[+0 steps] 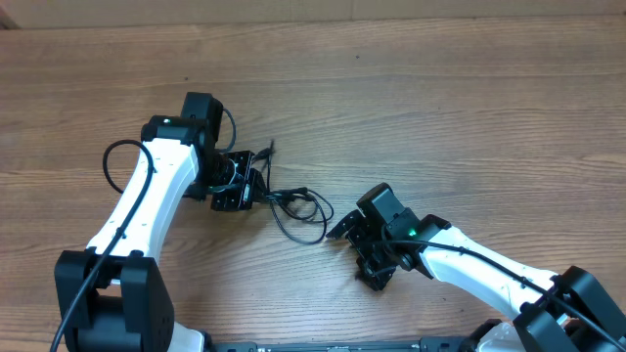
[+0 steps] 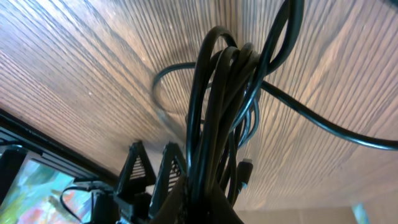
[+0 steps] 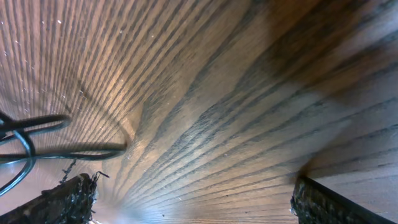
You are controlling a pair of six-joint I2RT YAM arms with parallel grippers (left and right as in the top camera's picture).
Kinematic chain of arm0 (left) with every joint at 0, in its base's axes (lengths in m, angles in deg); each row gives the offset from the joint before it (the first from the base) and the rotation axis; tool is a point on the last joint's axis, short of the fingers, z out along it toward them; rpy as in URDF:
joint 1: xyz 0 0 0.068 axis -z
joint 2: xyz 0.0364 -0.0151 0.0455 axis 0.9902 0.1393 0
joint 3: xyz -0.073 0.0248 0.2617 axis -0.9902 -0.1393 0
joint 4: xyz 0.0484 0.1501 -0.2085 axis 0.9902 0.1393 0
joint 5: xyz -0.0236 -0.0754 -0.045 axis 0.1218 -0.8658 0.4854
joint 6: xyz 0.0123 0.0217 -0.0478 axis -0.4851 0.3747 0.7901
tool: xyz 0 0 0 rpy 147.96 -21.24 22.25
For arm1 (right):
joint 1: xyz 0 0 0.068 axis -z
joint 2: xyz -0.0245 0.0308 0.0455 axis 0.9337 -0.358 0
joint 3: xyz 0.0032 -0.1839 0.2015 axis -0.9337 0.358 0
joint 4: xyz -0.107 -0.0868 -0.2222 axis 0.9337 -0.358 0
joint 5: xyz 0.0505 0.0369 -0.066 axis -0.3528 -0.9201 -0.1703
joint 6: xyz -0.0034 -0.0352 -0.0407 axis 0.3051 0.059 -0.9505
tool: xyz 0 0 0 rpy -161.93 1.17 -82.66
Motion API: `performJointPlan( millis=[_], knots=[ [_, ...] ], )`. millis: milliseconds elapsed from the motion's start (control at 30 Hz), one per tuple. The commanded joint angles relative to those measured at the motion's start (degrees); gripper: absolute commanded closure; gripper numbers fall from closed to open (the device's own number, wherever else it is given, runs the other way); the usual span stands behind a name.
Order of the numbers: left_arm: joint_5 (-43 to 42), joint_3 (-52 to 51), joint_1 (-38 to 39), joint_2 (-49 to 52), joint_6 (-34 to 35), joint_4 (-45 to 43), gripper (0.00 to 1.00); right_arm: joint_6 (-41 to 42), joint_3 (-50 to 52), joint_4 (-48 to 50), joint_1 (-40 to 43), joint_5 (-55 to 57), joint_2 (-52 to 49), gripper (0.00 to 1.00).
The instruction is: Untangle cables
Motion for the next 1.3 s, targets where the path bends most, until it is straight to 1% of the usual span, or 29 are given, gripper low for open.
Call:
performJointPlan(
  millis=[0, 167, 233, 333, 400, 467, 533, 567, 700, 800, 867, 1000, 1133, 1267],
  knots=[
    [2.3, 1.3, -0.6, 0.3, 3.2, 0.2, 0.95, -1.1, 0.1, 0.9, -0.1, -1.1, -0.2, 0.0],
    [2.3, 1.3, -0.6, 0.3, 5.4, 0.2, 0.95, -1.1, 0.1, 9.0, -0.1, -8.4, -0.2, 0.0],
    [2.0, 1.3, -0.6, 0.3, 5.8, 0.2, 0.96, 1.6, 0.1, 10.7, -0.1, -8.9, -0.2, 0.0],
    [0.3, 1.3, -0.5, 0.3, 5.7, 0.3, 0.96, 3.4, 0.1, 11.6, -0.1, -4.5, -0.2, 0.0],
    [-1.6, 1.3, -0.6, 0.3, 5.7, 0.3, 0.96, 3.3, 0.1, 12.1, -0.1, 2.2, -0.2, 0.0],
    [-3.4, 1.3, -0.6, 0.3, 5.5, 0.4, 0.96, 0.9, 0.1, 12.7, -0.2, 9.4, -0.2, 0.0],
    [-6.1, 1.3, -0.6, 0.3, 2.1, 0.4, 0.95, -8.6, 0.1, 15.8, -0.2, 18.1, -0.2, 0.0],
    [-6.5, 1.3, -0.6, 0.3, 1.0, 0.4, 0.96, -10.6, 0.1, 17.0, -0.1, 19.2, -0.2, 0.0],
    [-8.2, 1.3, -0.6, 0.3, -2.6, 0.4, 0.96, -14.4, 0.1, 21.2, -0.1, 19.7, -0.2, 0.0],
    [-12.2, 1.3, -0.6, 0.3, -3.8, 0.4, 0.96, -15.6, 0.1, 20.9, -0.1, 20.5, -0.2, 0.0],
    [-13.2, 1.3, -0.6, 0.3, -3.8, 0.1, 0.95, -18.1, 0.1, 20.2, -0.1, 20.2, -0.2, 0.0],
    [-11.6, 1.3, -0.6, 0.3, -3.3, -0.5, 0.96, -18.4, 0.1, 18.8, -0.1, 18.7, -0.2, 0.0],
    [-7.9, 1.3, -0.6, 0.3, -3.3, -1.9, 0.96, -18.4, 0.1, 17.9, -0.1, 16.9, -0.2, 0.0],
    [-7.1, 1.3, -0.6, 0.3, -3.0, -2.3, 0.96, -18.5, 0.1, 18.3, -0.1, 14.6, -0.2, 0.0]
  ],
)
